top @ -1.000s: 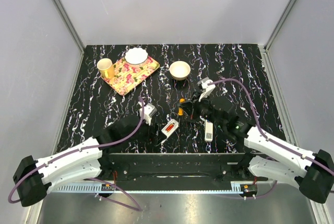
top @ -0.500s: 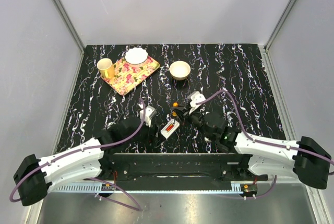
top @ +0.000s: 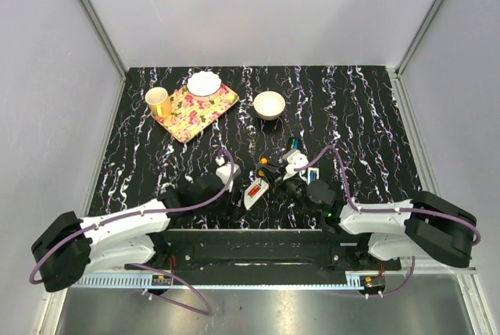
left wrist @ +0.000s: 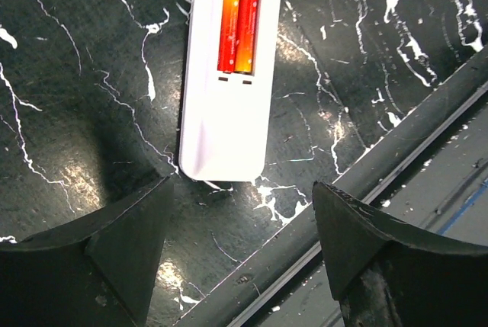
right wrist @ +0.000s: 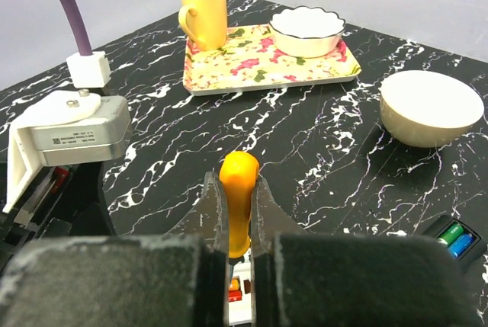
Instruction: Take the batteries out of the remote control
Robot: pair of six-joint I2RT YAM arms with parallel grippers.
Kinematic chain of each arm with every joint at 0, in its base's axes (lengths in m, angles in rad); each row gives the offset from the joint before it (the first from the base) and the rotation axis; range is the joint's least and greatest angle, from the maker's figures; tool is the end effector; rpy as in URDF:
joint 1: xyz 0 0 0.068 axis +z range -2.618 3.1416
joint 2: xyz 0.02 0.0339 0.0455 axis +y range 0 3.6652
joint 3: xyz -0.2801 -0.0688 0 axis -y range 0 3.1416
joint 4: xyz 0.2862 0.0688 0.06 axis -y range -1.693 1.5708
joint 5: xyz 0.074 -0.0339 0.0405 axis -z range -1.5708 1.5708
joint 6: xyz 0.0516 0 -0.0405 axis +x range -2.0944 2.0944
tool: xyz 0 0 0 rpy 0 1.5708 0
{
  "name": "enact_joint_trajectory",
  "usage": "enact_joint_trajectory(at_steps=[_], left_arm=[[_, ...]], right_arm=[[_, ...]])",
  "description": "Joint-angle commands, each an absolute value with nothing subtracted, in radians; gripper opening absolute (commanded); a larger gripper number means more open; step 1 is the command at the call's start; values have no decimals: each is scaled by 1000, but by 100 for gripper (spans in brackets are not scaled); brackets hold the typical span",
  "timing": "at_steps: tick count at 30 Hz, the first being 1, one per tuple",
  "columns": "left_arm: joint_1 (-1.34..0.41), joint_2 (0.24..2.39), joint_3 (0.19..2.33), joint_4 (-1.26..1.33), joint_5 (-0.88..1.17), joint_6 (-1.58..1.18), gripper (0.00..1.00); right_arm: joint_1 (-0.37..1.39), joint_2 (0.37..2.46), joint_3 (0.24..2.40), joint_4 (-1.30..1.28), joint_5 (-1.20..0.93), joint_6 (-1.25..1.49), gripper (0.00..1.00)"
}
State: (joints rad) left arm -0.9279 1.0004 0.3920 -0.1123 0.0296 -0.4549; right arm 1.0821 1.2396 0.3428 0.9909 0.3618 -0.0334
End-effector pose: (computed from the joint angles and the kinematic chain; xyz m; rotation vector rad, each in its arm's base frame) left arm 0.1380 -0.1868 0.1520 0.5797 2.3364 -0.7222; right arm 0.1458 0.2352 0.2037 -0.5311 1.4135 0.5800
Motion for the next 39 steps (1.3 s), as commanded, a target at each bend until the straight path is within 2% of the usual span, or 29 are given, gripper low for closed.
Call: enact_joint_trajectory(at_steps=[1, 11, 15, 22, 30, 39], left_arm=[[-923, 1037, 428, -78, -21, -465, 77], [-923, 1094, 454, -84, -29, -457, 77], [-923, 1106, 456, -81, -29, -457, 76], [-925, 1152, 474, -80, -29, -456, 73], [-925, 1175, 482, -77, -35, -453, 62], [-925, 1177, 485, -78, -32, -453, 61]], right_arm=[[1091, 1305, 305, 1251, 440, -55, 0], [1091, 1499, 296, 1500, 448, -46, 0], [1092, 1542, 305, 1517, 457, -51, 0], [1092, 1557, 314, 1531, 446, -46, 0], [1092, 1549, 314, 1532, 422, -37, 0], [1091, 1543, 330, 1532, 374, -25, 0]])
